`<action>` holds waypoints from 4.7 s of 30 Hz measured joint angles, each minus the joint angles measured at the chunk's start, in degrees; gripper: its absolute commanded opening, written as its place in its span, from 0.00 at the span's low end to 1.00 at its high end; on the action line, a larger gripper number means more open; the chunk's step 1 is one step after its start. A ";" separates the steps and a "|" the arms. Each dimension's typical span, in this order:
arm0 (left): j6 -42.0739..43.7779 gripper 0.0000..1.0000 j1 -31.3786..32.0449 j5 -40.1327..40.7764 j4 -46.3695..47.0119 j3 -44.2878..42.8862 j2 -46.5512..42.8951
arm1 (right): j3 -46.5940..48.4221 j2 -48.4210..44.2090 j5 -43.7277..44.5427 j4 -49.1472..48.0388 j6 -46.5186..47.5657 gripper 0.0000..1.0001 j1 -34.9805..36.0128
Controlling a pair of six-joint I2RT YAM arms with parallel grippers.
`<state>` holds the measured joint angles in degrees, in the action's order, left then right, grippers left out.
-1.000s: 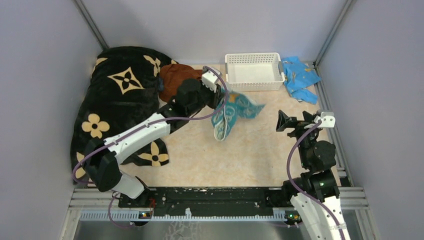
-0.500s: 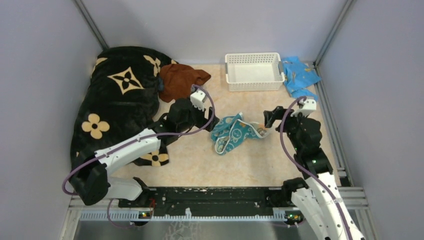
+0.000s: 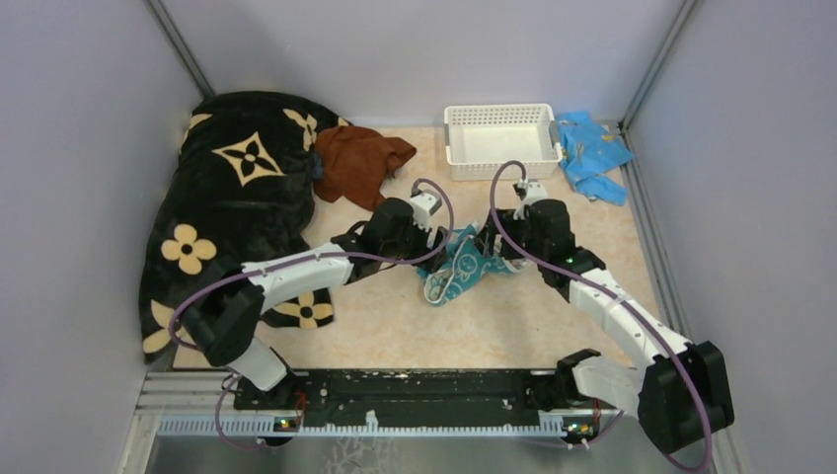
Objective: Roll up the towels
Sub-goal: Place the towel at the center of the board, then flatten out the towel at the center of the board.
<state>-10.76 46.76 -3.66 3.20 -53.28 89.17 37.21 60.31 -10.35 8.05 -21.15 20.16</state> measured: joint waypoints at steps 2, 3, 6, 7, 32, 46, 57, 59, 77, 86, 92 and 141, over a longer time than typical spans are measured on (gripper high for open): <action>0.37 0.82 0.00 -0.35 0.07 -2.08 2.49 | 1.18 1.55 -0.98 -1.27 0.13 0.78 1.44; 0.63 0.81 0.00 -0.52 0.07 -3.30 3.89 | 1.53 2.03 -1.42 -1.88 0.20 0.77 1.95; 1.22 0.78 0.02 -0.87 0.24 -5.29 6.64 | 1.55 2.23 -1.97 -2.49 0.74 0.76 2.56; 1.42 0.76 0.00 -0.92 0.22 -5.70 7.34 | 1.55 2.27 -1.99 -2.49 1.03 0.75 2.58; -3.41 0.00 -6.69 0.74 -0.59 -3.58 6.19 | -3.39 -3.76 4.76 2.89 1.99 0.00 2.60; -22.21 0.33 -14.43 10.71 -2.78 21.16 -16.70 | -10.51 -14.97 6.49 9.09 -6.40 0.00 2.60; -22.60 0.61 -14.34 17.57 -12.37 20.17 -25.49 | -12.85 -20.72 3.04 15.15 -12.33 0.35 2.60; -21.14 0.63 -13.33 17.59 -13.07 16.50 -23.58 | -12.85 -20.96 3.13 15.39 -11.85 0.42 2.62; -8.96 0.51 -9.40 26.43 -20.44 -18.45 15.39 | -7.48 -14.64 1.40 14.53 -2.49 0.56 2.62; -7.34 0.49 -9.40 28.63 -24.06 -24.11 24.35 | -7.45 -13.29 1.05 14.01 -0.87 0.58 2.62; -7.37 0.47 -9.40 29.18 -24.74 -25.07 26.23 | -7.45 -12.87 0.66 13.79 -0.44 0.59 2.62; -7.34 0.00 -17.81 26.36 -19.04 -10.01 -7.30 | 14.49 -4.11 32.06 24.48 11.87 0.00 16.59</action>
<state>-18.11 28.95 22.70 -15.84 -63.29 81.87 51.70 56.21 21.71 32.53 -9.28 36.75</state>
